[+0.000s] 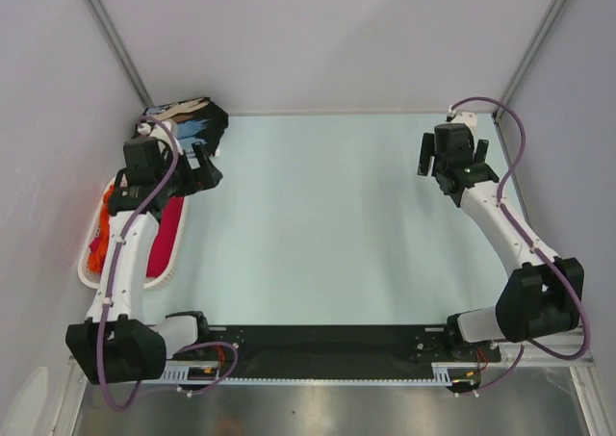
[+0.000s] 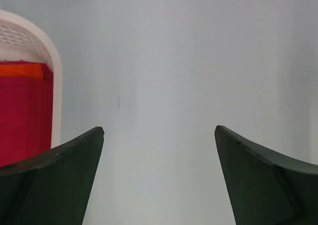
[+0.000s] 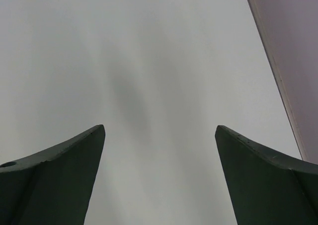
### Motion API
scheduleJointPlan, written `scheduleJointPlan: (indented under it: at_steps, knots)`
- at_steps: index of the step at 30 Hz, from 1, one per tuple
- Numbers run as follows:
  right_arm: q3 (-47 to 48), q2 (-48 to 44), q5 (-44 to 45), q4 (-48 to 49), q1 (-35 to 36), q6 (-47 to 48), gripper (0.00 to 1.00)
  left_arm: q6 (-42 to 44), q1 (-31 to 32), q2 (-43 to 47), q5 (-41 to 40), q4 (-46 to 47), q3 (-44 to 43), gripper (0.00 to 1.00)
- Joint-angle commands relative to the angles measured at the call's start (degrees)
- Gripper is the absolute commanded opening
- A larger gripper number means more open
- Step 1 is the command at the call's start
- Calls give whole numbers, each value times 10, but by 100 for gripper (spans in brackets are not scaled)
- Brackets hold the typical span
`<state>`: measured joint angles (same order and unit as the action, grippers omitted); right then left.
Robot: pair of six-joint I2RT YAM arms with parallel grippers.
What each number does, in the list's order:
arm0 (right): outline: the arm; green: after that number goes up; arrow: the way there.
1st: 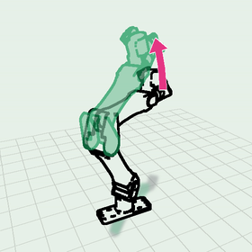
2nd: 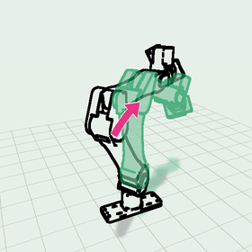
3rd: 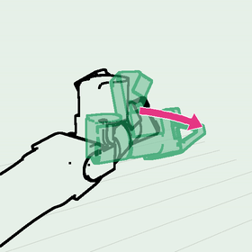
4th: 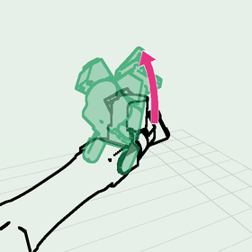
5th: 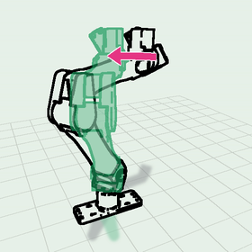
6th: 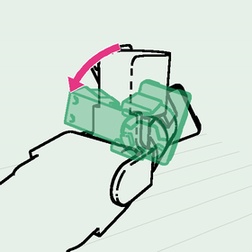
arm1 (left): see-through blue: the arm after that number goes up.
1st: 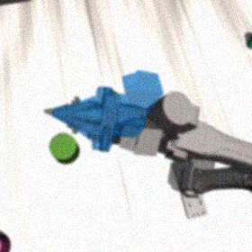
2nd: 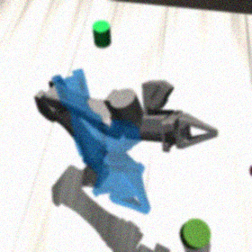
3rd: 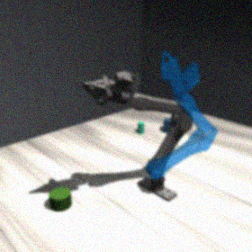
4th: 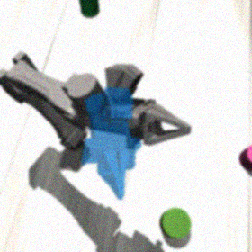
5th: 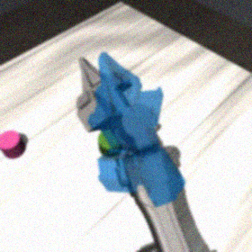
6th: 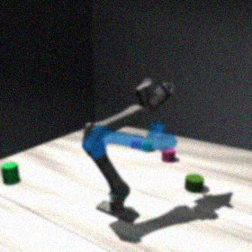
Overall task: Fold and stack the t-shirts
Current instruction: Grab crumpled tshirt from bin with the left arm
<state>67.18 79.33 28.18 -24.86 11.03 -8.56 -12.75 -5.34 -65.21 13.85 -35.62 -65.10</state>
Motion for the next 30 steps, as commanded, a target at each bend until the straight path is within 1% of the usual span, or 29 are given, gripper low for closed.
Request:
scheduleJointPlan:
  at_steps: [1, 2, 3, 5, 6, 7, 8, 9, 10, 11, 12, 13, 14, 15, 17, 19, 20, 22, 25, 26, 27, 28, 29, 30]
  knots:
    - [7, 16, -19, 22, 7, -1, 100, 6, 24, -8, 39, 8, 11, 100]
    - [8, 20, -21, 24, 9, -2, 100, 13, 35, -12, 35, 3, 7, 100]
    - [12, 22, -24, 24, 12, -3, 100, 31, 66, -18, 26, -4, 2, 100]
    - [14, 35, -27, 28, 17, -8, 100, 71, 105, -53, 15, -43, -22, 100]
    - [16, 39, -27, 28, 20, -11, 100, 98, 155, -72, -47, -65, -35, 100]
    - [17, 44, -28, 28, 22, -12, 100, 109, 177, -115, -87, -107, -60, 100]
    - [18, 53, -27, 27, 27, -15, 100, 113, 197, -138, -130, -126, -69, 100]
    - [19, 57, -25, 28, 28, -15, 100, 110, 222, -162, -223, -146, -80, 100]
    - [20, 61, -25, 25, 30, -20, 100, 96, 227, -201, -272, -167, -89, 100]
    - [20, 65, -26, 25, 32, -21, 100, 77, 226, -219, -310, -183, -95, 100]
    - [20, 66, -24, 25, 36, -21, 100, 47, 218, -229, -371, -188, -98, 100]
    - [18, 67, -24, 25, 36, -19, 100, 33, 211, -237, -388, -194, -102, 100]
    - [17, 67, -25, 25, 37, -19, 100, 0, 192, -239, -399, -200, -108, 100]
    - [16, 67, -24, 25, 37, -18, 100, -9, 180, -236, -395, -195, -114, 100]
    - [14, 69, -25, 22, 38, -16, 100, -29, 151, -200, -394, -178, -116, 100]
    - [12, 69, -26, 20, 38, -15, 100, -38, 133, -165, -417, -162, -117, 100]
    - [9, 69, -29, 20, 38, -15, 100, -40, 112, -156, -424, -162, -117, 100]
    - [6, 70, -36, 21, 40, -15, 100, -37, 90, -140, -442, -162, -117, 100]
    - [3, 79, -42, 23, 42, -16, 100, -28, 39, -134, -450, -164, -97, 100]
    - [4, 82, -43, 24, 42, -16, 100, -25, 8, -135, -439, -163, -90, 99]
    - [4, 86, -46, 25, 43, -16, 100, -30, -8, -143, -437, -167, -78, 100]
    - [5, 92, -49, 26, 44, -16, 100, -31, -25, -148, -424, -166, -72, 100]
    - [6, 94, -52, 25, 45, -15, 100, -35, -61, -152, -401, -168, -67, 100]
    - [8, 98, -52, 26, 45, -15, 100, -35, -80, -160, -381, -165, -57, 100]
